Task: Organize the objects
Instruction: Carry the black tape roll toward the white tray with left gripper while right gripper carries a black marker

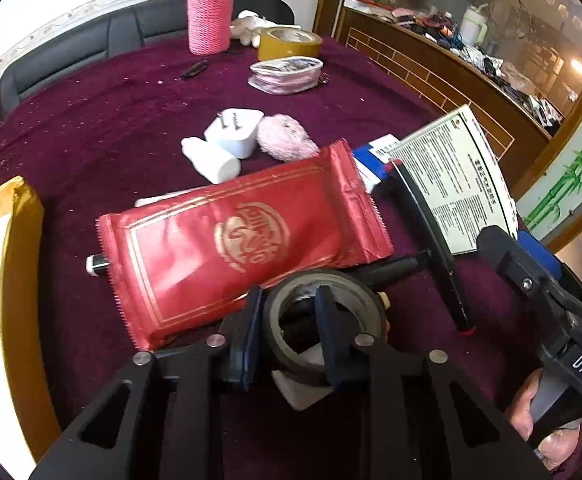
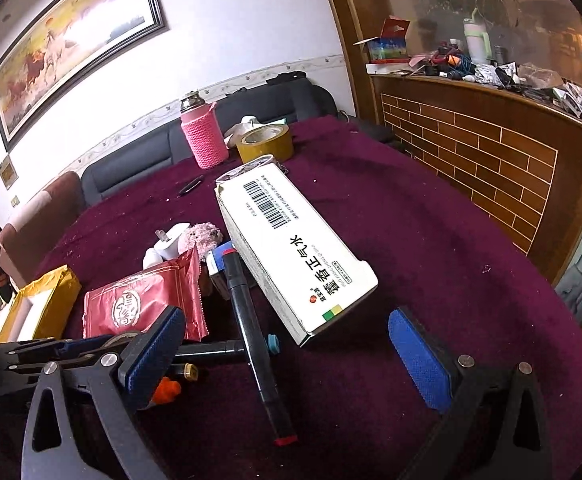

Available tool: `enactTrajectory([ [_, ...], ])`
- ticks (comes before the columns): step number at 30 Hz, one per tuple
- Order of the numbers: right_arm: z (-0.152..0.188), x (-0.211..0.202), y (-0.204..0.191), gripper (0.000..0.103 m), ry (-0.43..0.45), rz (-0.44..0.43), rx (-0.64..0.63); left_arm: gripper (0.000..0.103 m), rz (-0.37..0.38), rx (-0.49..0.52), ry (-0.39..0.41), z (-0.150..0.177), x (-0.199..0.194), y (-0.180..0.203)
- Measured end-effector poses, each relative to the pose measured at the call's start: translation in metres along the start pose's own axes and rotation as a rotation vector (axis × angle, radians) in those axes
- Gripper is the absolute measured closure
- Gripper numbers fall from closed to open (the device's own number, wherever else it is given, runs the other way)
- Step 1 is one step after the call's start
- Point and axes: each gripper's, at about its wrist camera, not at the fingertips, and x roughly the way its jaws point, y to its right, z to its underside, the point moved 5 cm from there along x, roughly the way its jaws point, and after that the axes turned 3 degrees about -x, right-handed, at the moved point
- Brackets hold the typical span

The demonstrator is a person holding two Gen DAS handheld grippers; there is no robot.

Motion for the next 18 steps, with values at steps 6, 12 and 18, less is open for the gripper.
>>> enactTrajectory([
  [6,-0.001,0.0,0.001,0.0,-0.004,0.003,-0.008,0.081,0.015,-0.002,0.01,0.0,0.0,0.007],
  [12,-0.001,0.002,0.003,0.0,-0.016,0.008,-0.003,0.093,0.07,-0.048,0.105,0.0,-0.029,0.002],
  [18,0.0,0.005,0.005,0.0,-0.03,0.018,-0.002,0.093,0.097,-0.13,0.246,0.016,-0.092,-0.028],
])
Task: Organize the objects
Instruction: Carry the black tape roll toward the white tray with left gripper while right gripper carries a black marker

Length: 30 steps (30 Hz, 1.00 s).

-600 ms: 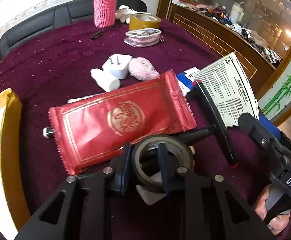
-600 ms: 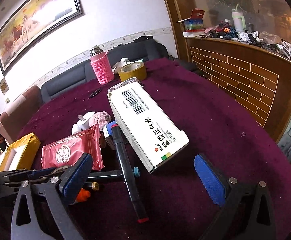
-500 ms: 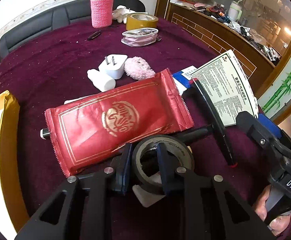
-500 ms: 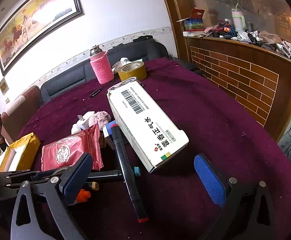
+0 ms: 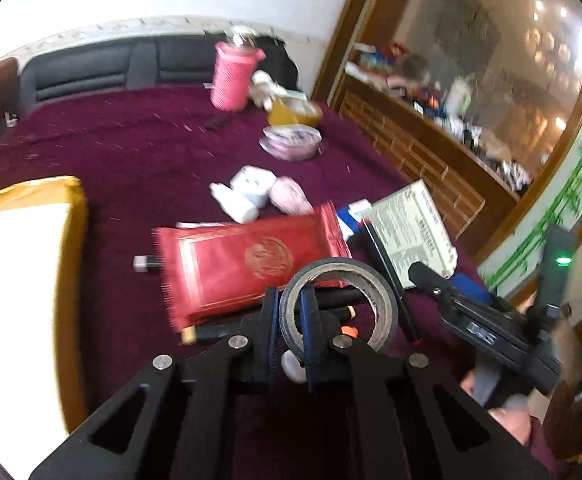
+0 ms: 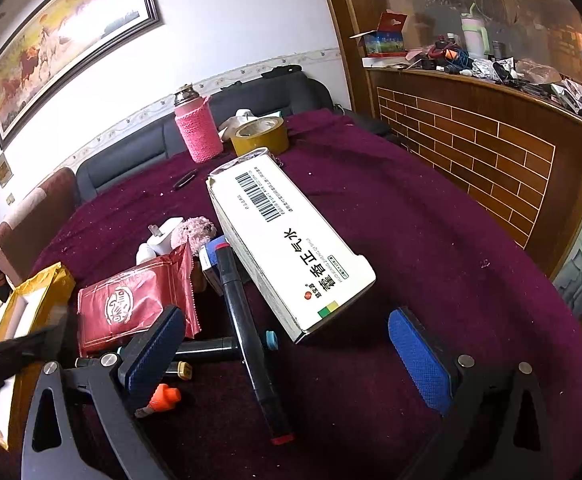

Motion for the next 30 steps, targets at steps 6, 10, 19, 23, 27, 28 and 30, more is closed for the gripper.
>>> enactTrajectory([
  [6,0.005,-0.004,-0.02,0.0,-0.02,-0.051,-0.084,0.093,-0.056,-0.045,0.099,0.011,-0.064,-0.035],
  [10,0.018,-0.021,-0.068,0.0,-0.094,-0.204,-0.243,0.093,-0.079,-0.083,0.124,0.021,-0.085,-0.058],
  [19,0.041,-0.011,-0.188,0.007,-0.126,-0.213,-0.797,0.093,-0.093,-0.134,0.165,0.042,-0.115,-0.092],
  [23,0.062,0.028,-0.211,0.044,-0.269,-0.215,-0.936,0.093,-0.107,-0.161,0.183,0.05,-0.13,-0.11],
  [27,0.065,0.047,-0.211,0.054,-0.32,-0.216,-0.968,0.093,-0.116,-0.173,0.186,0.057,-0.135,-0.122],
  [28,0.063,0.048,-0.208,0.055,-0.341,-0.227,-0.957,0.093,-0.116,-0.177,0.183,0.058,-0.135,-0.125],
  [30,0.063,0.05,-0.206,0.069,-0.369,-0.245,-0.944,0.093,-0.114,-0.187,0.18,0.06,-0.133,-0.129],
])
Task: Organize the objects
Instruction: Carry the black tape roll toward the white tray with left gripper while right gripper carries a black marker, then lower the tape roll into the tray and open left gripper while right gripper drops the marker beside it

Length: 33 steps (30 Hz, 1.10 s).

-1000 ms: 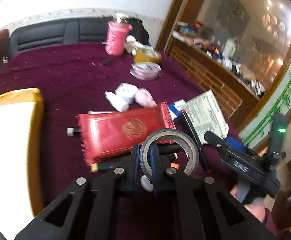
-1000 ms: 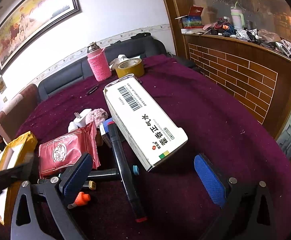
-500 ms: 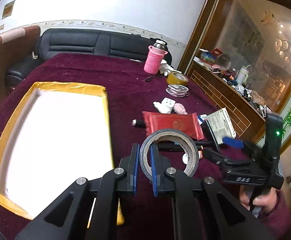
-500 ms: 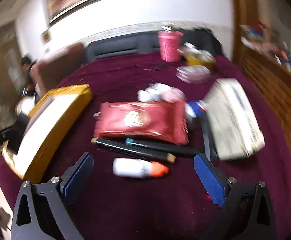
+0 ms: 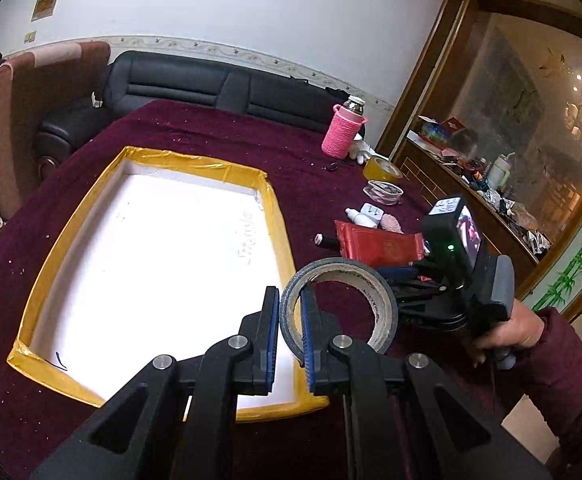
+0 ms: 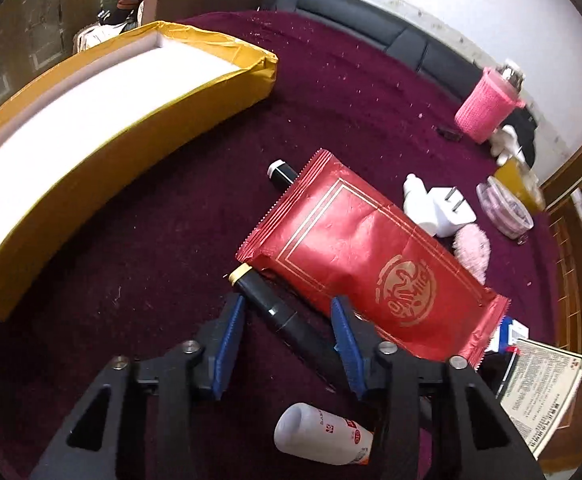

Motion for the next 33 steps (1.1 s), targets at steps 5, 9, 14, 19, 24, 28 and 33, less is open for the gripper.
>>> enactTrajectory([
  [5,0.001,-0.003,-0.003,0.081,0.011,-0.014,0.011,0.093,0.004,-0.032,-0.021,0.004,0.008,-0.007],
  [9,-0.001,-0.018,0.004,0.087,0.072,-0.04,0.075,0.093,-0.001,-0.038,-0.016,0.004,0.007,-0.007],
  [14,-0.003,-0.031,0.014,0.087,0.124,-0.088,0.162,0.093,0.0,-0.037,-0.02,0.004,0.008,-0.003],
  [19,0.008,-0.011,0.006,0.086,0.07,-0.114,0.175,0.093,0.005,-0.026,-0.022,0.007,0.008,0.003],
  [24,0.013,-0.003,0.002,0.086,0.061,-0.113,0.194,0.093,0.004,-0.023,-0.021,0.008,0.006,0.005],
  [28,0.017,-0.006,0.0,0.086,0.064,-0.101,0.195,0.093,0.001,-0.02,-0.013,0.009,0.003,0.006],
  [33,0.024,-0.013,0.002,0.086,0.078,-0.114,0.247,0.093,-0.001,-0.032,-0.001,0.009,-0.002,0.003],
])
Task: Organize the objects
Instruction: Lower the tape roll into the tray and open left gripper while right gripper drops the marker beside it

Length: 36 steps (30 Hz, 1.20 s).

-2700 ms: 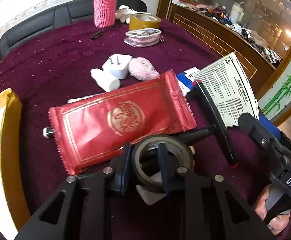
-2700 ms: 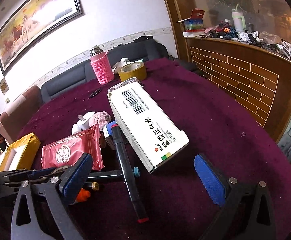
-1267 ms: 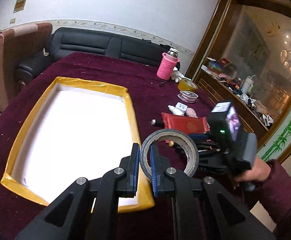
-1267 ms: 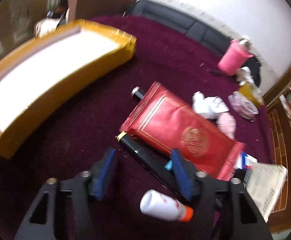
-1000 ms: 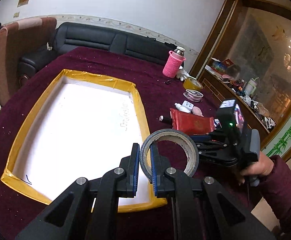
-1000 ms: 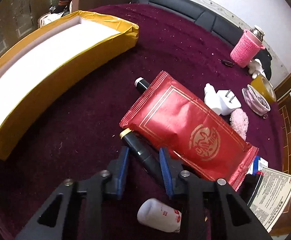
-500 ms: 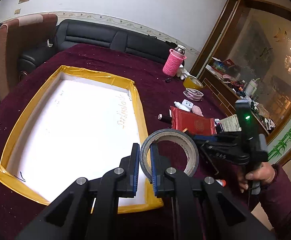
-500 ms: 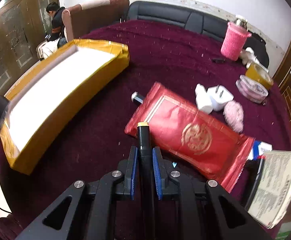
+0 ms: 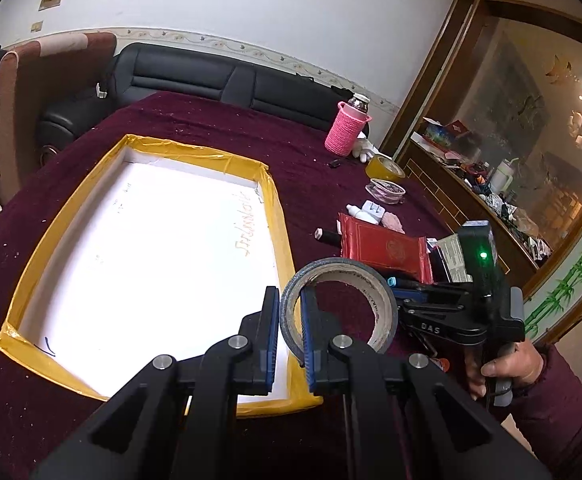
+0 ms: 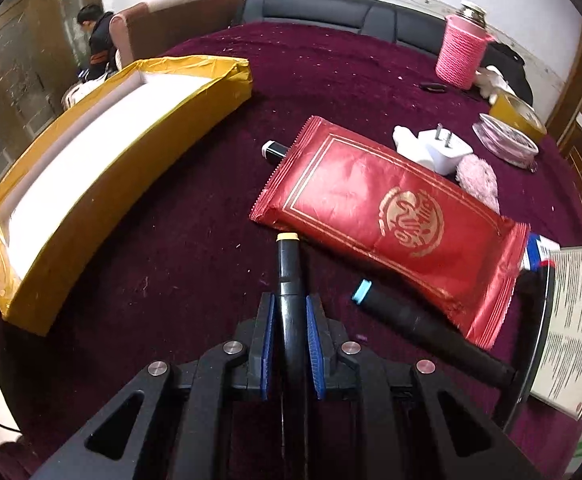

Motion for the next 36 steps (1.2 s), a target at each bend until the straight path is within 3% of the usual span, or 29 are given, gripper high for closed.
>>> enactTrajectory([
  [5,-0.016,-0.03,0.0,0.086,0.089,-0.086,0.08,0.093,0.006,-0.015,0.018,-0.012,-0.011,-0.006],
  [9,-0.046,-0.062,-0.008,0.086,0.173,-0.21,0.126,0.093,0.001,-0.024,0.027,-0.031,-0.017,-0.013],
  [14,-0.085,-0.069,-0.031,0.086,0.203,-0.341,0.167,0.093,-0.055,0.022,0.034,-0.06,-0.01,-0.016],
  [18,-0.117,-0.046,-0.055,0.086,0.18,-0.365,0.17,0.093,-0.082,0.022,0.02,-0.086,0.013,-0.027],
  [23,-0.147,-0.007,-0.07,0.086,0.135,-0.323,0.185,0.093,-0.129,-0.041,-0.051,-0.106,0.062,-0.057],
  [31,-0.181,0.059,-0.058,0.086,0.05,-0.261,0.258,0.093,-0.163,-0.162,-0.153,-0.113,0.127,-0.096],
  [36,-0.185,0.088,-0.048,0.086,0.016,-0.234,0.297,0.093,-0.177,-0.168,-0.165,-0.118,0.149,-0.099],
])
